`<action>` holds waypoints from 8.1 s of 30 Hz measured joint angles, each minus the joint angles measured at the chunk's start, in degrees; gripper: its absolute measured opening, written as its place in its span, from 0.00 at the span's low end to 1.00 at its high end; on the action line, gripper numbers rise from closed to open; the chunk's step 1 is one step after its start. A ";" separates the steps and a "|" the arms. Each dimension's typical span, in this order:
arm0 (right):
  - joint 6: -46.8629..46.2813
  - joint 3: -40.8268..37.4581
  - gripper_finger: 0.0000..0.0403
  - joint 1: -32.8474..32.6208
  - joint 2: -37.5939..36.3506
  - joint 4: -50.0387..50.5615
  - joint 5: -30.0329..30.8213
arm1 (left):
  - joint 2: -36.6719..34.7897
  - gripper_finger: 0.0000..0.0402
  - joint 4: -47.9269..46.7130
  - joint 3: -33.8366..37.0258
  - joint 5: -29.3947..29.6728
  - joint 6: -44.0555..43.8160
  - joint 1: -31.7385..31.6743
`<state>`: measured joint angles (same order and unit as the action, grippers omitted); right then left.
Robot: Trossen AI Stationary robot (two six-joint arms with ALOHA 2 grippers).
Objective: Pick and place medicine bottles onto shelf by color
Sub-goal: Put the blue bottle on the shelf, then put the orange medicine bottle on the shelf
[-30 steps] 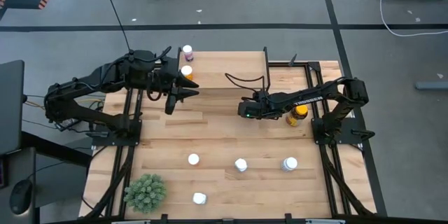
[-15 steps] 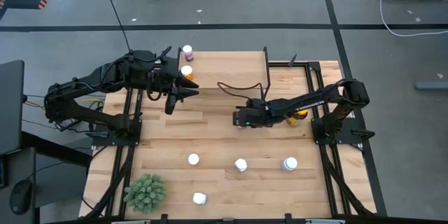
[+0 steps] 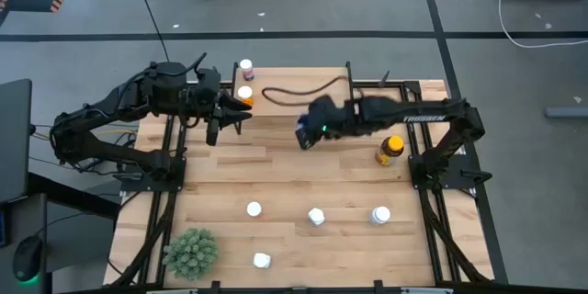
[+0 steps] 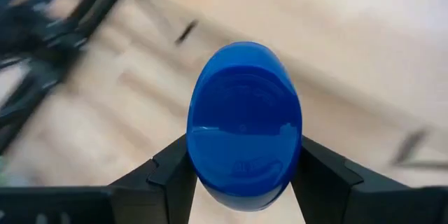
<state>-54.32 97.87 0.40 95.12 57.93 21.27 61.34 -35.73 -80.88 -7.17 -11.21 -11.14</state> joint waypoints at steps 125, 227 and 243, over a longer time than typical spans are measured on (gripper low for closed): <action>-8.23 6.53 0.63 -10.78 0.03 10.67 -7.41 | 1.58 0.39 -19.31 -0.11 -1.80 9.78 6.91; -34.18 6.48 0.63 -47.77 1.91 11.56 15.37 | 43.58 0.80 -14.96 6.29 4.90 6.93 32.29; -34.16 6.48 0.63 -47.75 1.91 11.56 15.37 | 45.48 0.76 -14.10 6.32 5.22 1.29 33.81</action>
<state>-88.49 104.36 -47.35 97.03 69.49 36.64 106.83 -49.83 -74.56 -1.95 -9.91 22.68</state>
